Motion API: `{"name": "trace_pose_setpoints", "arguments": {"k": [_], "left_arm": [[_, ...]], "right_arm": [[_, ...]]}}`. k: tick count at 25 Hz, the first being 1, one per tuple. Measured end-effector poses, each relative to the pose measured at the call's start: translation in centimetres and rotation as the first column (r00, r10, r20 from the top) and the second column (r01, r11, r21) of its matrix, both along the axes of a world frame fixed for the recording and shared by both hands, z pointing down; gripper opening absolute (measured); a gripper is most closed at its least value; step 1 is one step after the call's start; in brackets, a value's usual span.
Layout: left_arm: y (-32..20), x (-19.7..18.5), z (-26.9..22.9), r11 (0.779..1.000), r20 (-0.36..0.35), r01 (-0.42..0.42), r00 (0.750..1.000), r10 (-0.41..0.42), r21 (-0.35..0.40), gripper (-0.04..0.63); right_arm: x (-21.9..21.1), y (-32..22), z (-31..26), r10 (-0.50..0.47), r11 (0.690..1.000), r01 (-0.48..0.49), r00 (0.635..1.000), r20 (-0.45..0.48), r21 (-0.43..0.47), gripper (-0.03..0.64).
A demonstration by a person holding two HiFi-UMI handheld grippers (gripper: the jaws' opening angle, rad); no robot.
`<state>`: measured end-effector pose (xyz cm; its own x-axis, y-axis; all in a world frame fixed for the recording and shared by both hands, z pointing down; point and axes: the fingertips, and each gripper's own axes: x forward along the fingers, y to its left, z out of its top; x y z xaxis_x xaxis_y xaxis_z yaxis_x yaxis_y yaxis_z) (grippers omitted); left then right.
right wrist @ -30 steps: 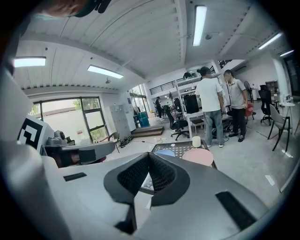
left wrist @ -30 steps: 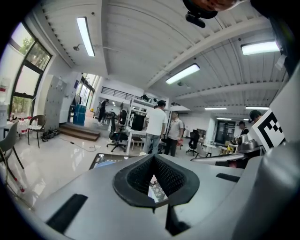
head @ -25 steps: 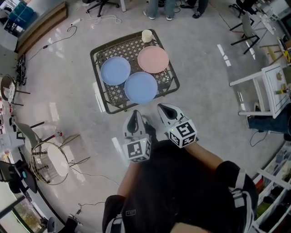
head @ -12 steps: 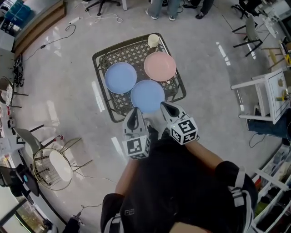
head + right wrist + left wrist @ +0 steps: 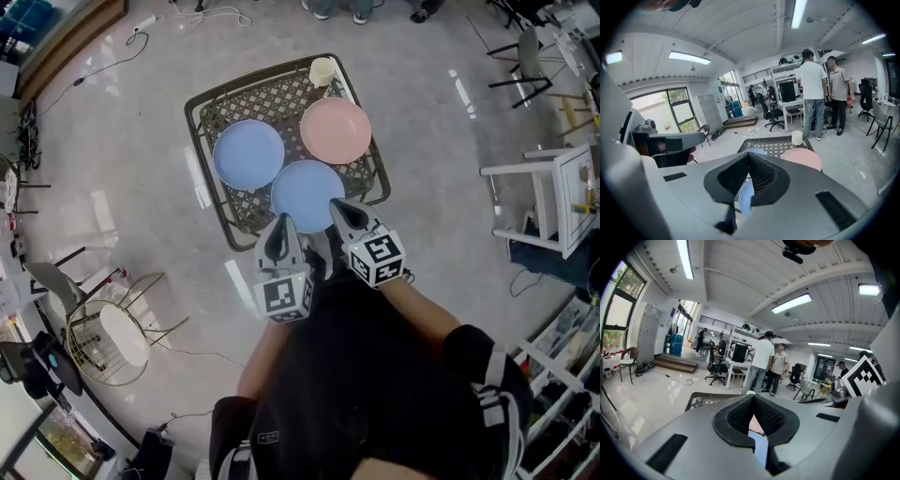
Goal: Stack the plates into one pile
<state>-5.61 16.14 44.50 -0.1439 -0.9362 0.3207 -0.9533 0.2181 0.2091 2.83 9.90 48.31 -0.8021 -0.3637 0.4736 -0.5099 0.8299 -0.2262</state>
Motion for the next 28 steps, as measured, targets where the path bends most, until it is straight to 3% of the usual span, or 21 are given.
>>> {"name": "trace_pose_setpoints", "arguments": {"k": [15,23,28], "left_arm": [[-3.9,-2.6,11.1,0.974,-0.096,0.066,0.991,-0.089,-0.216,0.015],[-3.5,-2.0,18.4,0.932,-0.174,0.030,0.980,-0.099,-0.362,0.017],[-1.7,-2.0,22.4,0.899,-0.224,0.053,0.960,-0.165,-0.435,0.049]], "right_arm": [[-1.5,-5.5,9.9,-0.060,0.990,0.038,0.986,-0.157,-0.136,0.009],[-0.3,-6.7,16.0,-0.076,0.978,0.021,0.963,-0.260,-0.210,0.011],[0.5,-6.9,19.5,-0.091,0.971,0.011,0.941,-0.325,-0.238,0.018]]}}
